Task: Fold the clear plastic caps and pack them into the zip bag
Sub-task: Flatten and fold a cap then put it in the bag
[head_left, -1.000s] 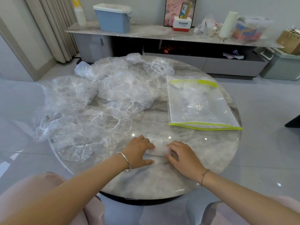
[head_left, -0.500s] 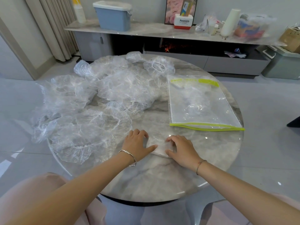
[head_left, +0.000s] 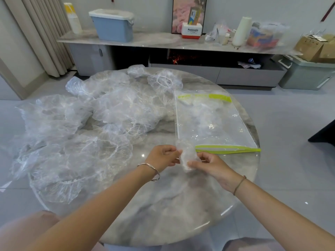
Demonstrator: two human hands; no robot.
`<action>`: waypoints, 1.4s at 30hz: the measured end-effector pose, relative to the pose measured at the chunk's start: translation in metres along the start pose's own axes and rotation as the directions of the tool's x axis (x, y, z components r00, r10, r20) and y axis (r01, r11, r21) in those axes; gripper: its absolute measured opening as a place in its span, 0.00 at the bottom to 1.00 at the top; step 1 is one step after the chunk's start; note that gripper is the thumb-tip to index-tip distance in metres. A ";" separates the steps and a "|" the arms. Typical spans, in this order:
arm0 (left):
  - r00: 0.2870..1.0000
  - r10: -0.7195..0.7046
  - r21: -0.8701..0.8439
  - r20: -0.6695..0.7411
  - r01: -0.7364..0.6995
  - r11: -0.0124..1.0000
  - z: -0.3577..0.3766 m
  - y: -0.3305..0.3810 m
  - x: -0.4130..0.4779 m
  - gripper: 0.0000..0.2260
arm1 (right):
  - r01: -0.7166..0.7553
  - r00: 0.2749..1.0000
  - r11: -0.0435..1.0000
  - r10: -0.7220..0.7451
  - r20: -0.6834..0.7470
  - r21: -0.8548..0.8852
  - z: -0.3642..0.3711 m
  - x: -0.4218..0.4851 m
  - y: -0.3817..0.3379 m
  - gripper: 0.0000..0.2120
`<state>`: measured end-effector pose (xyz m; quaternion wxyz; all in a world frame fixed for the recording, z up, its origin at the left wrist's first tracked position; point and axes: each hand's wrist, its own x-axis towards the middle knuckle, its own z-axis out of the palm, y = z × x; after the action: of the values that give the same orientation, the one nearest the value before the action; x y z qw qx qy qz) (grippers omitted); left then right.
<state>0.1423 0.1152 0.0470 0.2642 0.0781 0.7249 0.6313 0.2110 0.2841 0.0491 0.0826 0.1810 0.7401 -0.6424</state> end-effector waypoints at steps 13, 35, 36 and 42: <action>0.969 0.249 0.375 0.004 -0.232 0.898 0.049 0.014 0.066 0.10 | -0.100 0.980 0.894 0.163 -0.110 0.436 -0.076 0.011 -0.001 0.07; 0.884 0.464 0.411 -0.055 -0.403 0.818 0.049 0.016 0.099 0.08 | 0.469 0.666 0.797 -0.602 -0.440 -0.380 -0.085 0.024 -0.002 0.11; 0.885 0.461 0.405 -0.057 -0.402 0.821 0.050 0.018 0.098 0.09 | 0.464 0.615 0.698 -0.697 -0.368 -0.546 -0.083 0.027 -0.001 0.09; 0.891 0.455 0.293 -0.012 -0.432 0.853 0.057 0.020 0.087 0.09 | 0.286 0.700 0.435 -0.703 -0.124 -0.854 -0.071 0.049 0.039 0.11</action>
<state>0.0918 0.2077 0.0377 0.0683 0.2544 0.7799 0.5677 0.1883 0.3657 0.0076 -0.2269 0.0397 0.9561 -0.1813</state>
